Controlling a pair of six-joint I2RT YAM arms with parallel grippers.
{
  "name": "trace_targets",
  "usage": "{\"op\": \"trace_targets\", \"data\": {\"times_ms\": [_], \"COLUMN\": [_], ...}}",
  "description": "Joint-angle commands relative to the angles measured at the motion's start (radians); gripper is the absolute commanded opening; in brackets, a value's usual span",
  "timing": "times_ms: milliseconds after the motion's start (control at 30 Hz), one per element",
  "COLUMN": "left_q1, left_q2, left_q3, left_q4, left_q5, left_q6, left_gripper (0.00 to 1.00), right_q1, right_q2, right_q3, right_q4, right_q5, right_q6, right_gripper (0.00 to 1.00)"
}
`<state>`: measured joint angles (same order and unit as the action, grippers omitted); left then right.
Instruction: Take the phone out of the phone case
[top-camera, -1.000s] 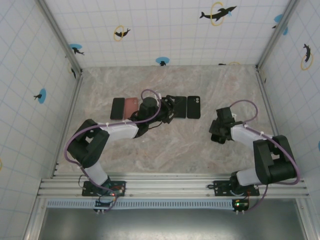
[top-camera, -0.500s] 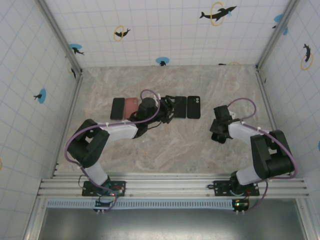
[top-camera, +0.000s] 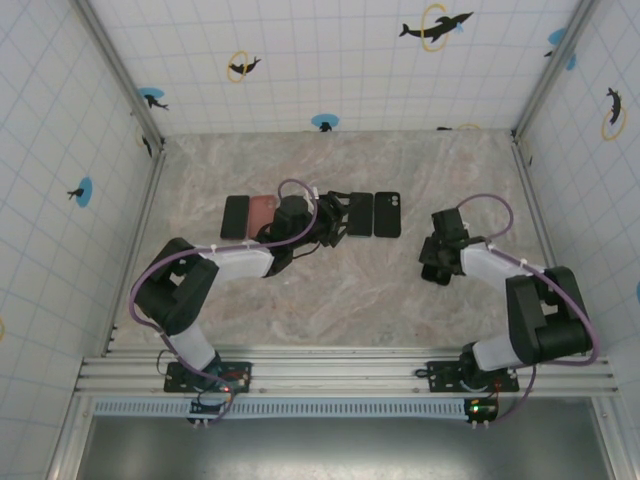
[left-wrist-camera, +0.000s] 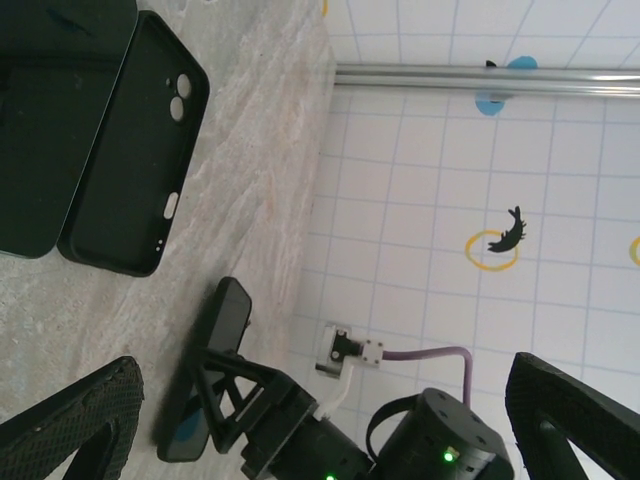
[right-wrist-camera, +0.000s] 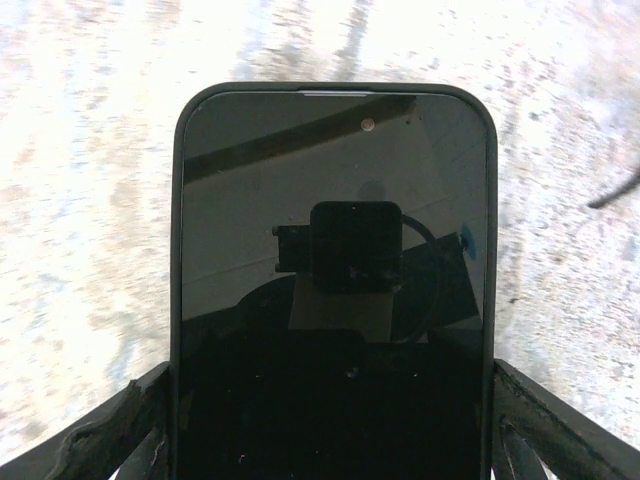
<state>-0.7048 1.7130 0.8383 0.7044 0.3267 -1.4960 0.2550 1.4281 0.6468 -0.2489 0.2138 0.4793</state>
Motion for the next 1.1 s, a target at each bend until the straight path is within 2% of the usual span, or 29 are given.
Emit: {"op": "trace_targets", "data": {"times_ms": [0, 200, 500, 833, 1067], "left_q1": [0.01, 0.01, -0.016, -0.075, -0.1], "left_q2": [-0.004, 0.006, 0.041, 0.11, 0.173], "left_q3": [0.005, 0.068, 0.238, 0.392, 0.485], "left_q4": [-0.007, -0.092, -0.303, -0.403, -0.485], "left_q5": [0.015, 0.013, -0.018, -0.018, 0.006], "left_q6": [0.009, 0.086, 0.327, 0.486, 0.546], "left_gripper": [0.95, 0.91, 0.83, 0.72, 0.59], "right_q1": [-0.005, -0.002, 0.016, 0.048, 0.065], "right_q2": [-0.069, -0.197, -0.326, -0.334, -0.342], "right_q3": [-0.028, -0.113, -0.171, -0.111, -0.084], "right_q4": [0.04, 0.182, 0.435, 0.486, 0.48], "right_q5": [-0.076, -0.19, -0.397, -0.503, -0.523], "right_q6": [-0.094, -0.199, -0.245, -0.214, -0.209], "right_gripper": [0.6, 0.58, 0.56, 0.56, 0.55]}}
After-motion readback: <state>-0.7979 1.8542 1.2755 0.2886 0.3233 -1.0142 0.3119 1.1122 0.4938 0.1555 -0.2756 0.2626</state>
